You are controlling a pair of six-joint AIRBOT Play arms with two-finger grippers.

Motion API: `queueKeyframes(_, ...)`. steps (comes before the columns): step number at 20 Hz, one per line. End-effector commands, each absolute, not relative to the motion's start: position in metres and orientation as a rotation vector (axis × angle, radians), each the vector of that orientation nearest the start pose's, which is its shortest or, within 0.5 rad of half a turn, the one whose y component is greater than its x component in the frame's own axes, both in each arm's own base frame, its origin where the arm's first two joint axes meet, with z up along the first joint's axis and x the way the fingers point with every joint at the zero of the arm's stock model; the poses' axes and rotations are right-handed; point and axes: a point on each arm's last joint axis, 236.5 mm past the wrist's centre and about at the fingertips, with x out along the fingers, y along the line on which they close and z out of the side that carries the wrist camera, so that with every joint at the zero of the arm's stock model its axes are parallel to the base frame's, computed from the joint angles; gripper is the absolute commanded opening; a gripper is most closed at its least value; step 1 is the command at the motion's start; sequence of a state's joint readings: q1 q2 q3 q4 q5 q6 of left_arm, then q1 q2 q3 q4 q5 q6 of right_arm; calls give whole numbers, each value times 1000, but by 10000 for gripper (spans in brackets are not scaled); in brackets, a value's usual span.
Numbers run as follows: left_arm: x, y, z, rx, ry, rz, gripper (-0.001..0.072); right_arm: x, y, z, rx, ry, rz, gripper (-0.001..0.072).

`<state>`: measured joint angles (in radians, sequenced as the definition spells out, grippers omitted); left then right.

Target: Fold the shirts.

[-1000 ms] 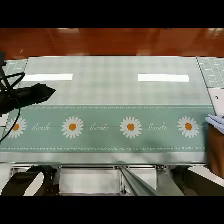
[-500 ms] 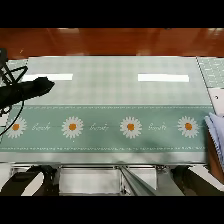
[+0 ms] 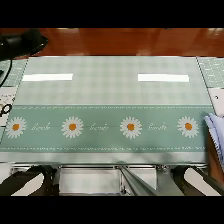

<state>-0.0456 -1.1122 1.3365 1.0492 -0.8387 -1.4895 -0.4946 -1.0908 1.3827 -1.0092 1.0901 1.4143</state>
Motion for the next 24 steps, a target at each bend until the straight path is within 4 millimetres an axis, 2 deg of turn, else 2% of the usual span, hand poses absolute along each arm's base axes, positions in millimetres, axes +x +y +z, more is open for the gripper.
queueKeyframes(1, 431, -112, 151, -136, 894, -264, 21, 438, 26, 146, 23, 894, 50, 23)
queueKeyframes(2, 424, -96, 113, -92, 1000, -167, 22, 427, 27, 103, -66, 1055, -24, 23)
queueKeyframes(3, 417, -85, 83, -80, 1074, -103, 22, 416, 30, 69, -98, 1193, -45, 23)
queueKeyframes(4, 409, -83, 62, -98, 1126, -83, 23, 402, 36, 38, -89, 1327, -40, 23)
queueKeyframes(6, 395, -80, 37, -115, 1193, -59, 23, 387, 43, 4, -61, 1474, -35, 24)
queueKeyframes(7, 391, -81, 30, -110, 1210, -60, 23, 387, 43, -4, -55, 1494, -45, 24)
queueKeyframes(11, 384, -79, 24, -105, 1242, -55, 23, 390, 42, -7, -55, 1490, -55, 24)
queueKeyframes(24, 384, -80, 24, -106, 1243, -55, 22, 389, 41, -7, -60, 1492, -59, 24)
